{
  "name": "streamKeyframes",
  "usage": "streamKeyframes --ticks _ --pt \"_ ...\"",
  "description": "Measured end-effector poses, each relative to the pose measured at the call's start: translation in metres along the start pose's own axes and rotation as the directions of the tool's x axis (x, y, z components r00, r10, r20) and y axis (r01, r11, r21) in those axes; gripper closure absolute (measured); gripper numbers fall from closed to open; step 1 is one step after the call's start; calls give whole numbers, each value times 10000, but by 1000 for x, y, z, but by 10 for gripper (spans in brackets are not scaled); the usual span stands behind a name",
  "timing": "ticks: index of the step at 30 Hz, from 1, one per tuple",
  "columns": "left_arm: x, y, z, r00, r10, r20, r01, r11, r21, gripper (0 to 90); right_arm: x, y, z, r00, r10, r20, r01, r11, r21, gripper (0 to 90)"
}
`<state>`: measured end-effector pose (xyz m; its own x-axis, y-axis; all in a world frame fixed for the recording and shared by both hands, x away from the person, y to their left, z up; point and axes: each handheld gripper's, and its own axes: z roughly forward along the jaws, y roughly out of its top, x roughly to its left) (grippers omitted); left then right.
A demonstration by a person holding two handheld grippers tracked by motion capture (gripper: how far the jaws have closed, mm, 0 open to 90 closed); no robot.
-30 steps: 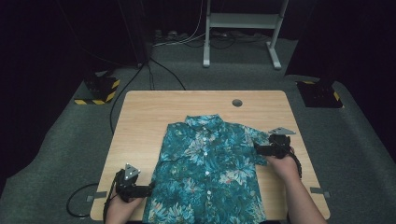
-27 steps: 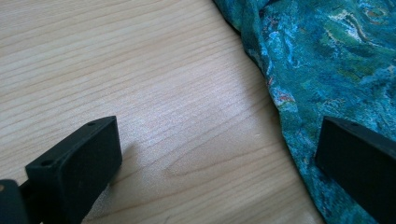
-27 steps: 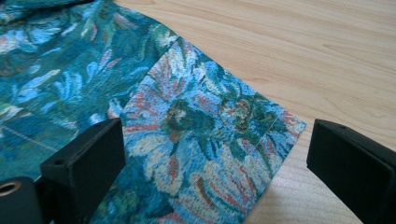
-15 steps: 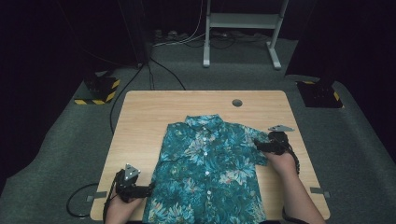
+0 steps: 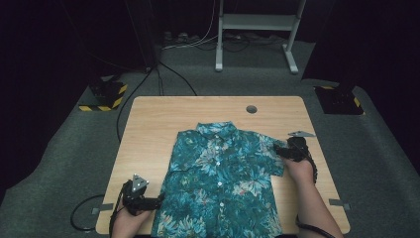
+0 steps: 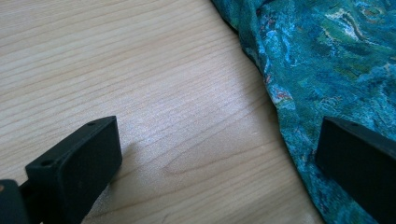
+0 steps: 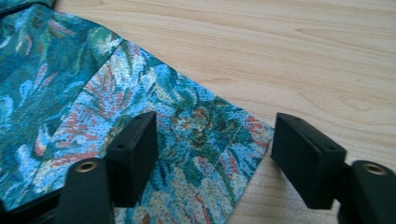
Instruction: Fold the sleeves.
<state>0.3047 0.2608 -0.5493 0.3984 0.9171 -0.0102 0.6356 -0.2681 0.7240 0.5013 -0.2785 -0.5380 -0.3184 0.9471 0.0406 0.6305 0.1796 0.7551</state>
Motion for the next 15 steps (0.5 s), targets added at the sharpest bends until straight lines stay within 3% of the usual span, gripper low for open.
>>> streamKeyframes --ticks 5,8,15 --pt "0 0 0 10000 -1 3 1 10000 -3 9 -3 0 2 9999 -45 104 46 9999 -108 442" --pt "0 0 0 10000 32 10 -32 10000 4 9 -7 -1 0 9998 167 138 -165 9997 -170 527" --pt "0 0 0 10000 40 1 -40 10000 18 8 -7 -2 -1 9988 -78 488 87 9998 -185 670"
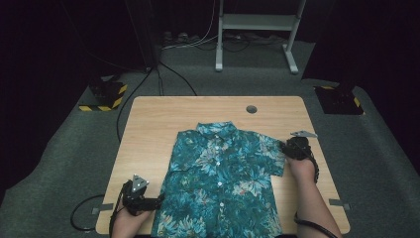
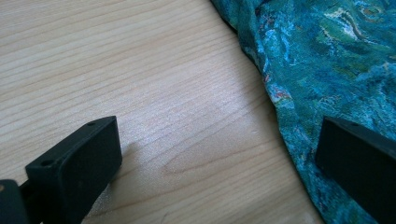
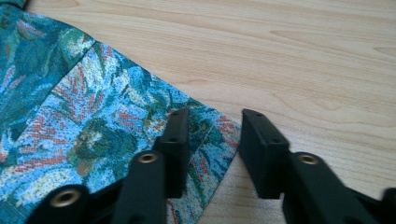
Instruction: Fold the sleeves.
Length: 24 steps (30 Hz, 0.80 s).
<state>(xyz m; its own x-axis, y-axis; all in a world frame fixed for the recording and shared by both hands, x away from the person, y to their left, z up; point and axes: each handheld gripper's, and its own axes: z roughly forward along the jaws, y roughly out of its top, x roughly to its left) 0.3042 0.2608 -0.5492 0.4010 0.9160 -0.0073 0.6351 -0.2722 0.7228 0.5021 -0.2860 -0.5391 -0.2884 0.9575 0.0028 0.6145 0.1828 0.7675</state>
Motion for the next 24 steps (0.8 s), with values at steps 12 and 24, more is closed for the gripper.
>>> streamKeyframes --ticks 12,24 --pt "0 0 0 10000 26 4 -26 10000 5 8 4 -3 0 9996 -100 -273 94 9998 -189 875" --pt "-1 0 0 10000 42 31 -42 10000 -7 8 16 9 -14 9998 -164 -108 155 9968 -783 882"
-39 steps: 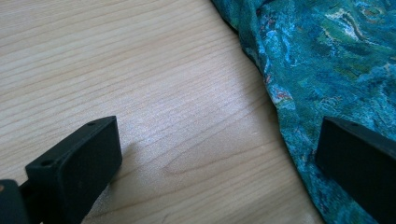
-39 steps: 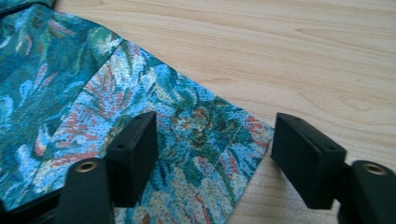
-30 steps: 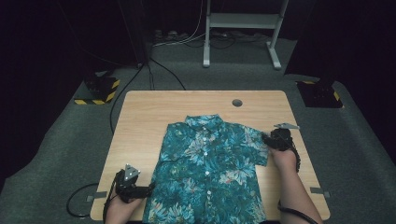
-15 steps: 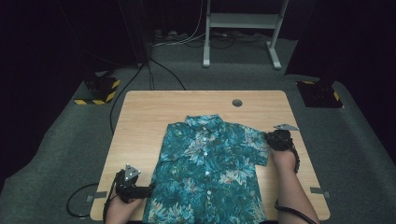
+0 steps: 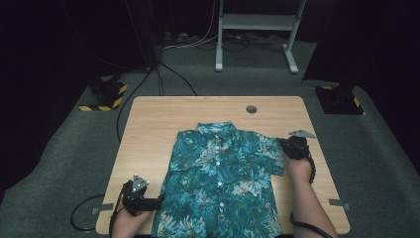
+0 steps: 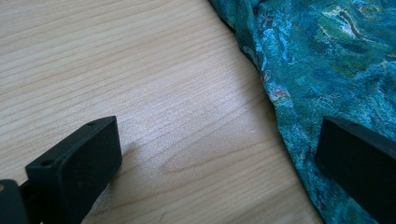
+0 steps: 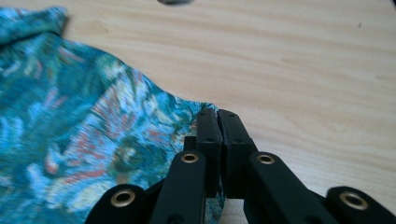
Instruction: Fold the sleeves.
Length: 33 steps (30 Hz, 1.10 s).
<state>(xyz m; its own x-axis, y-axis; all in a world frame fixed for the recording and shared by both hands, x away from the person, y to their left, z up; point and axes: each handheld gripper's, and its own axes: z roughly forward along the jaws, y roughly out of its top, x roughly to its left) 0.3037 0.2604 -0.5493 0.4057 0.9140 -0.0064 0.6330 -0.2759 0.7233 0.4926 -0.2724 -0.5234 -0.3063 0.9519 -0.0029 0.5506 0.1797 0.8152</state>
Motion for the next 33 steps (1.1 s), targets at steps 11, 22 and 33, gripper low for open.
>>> streamKeyframes --ticks 11,22,33 --pt "0 0 0 10000 -16 -5 16 10000 -2 8 18 10 -17 9997 -179 -157 174 9993 -317 881" --pt "0 0 0 10000 -33 49 33 10000 -9 8 32 21 -33 9988 -318 -370 295 9978 -599 881" --pt "1 0 -1 9999 -60 102 61 10000 -33 8 50 32 -37 9966 -632 -524 592 9955 -739 881"
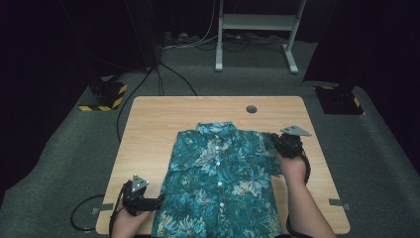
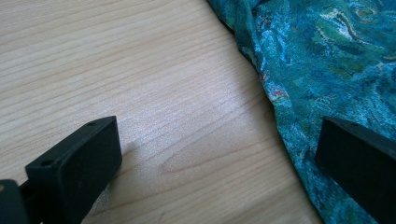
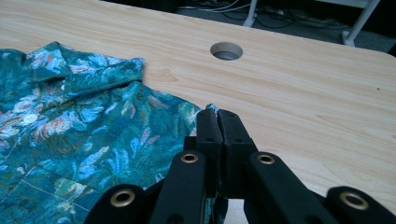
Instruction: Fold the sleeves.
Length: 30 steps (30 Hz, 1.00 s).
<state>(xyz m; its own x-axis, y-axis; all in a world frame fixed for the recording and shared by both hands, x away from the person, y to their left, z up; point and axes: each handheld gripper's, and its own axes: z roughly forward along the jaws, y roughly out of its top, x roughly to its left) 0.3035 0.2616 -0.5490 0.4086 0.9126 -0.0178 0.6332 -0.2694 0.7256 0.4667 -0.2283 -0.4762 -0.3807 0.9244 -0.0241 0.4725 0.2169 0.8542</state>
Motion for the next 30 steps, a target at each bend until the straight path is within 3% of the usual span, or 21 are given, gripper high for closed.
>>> streamKeyframes --ticks 19,30 --pt "0 0 0 10000 4 78 -4 10000 -19 8 34 6 18 9975 -334 -624 342 9993 122 879" --pt "1 0 0 9999 -18 132 19 10000 -46 8 45 8 27 9958 -474 -779 493 9985 233 879"
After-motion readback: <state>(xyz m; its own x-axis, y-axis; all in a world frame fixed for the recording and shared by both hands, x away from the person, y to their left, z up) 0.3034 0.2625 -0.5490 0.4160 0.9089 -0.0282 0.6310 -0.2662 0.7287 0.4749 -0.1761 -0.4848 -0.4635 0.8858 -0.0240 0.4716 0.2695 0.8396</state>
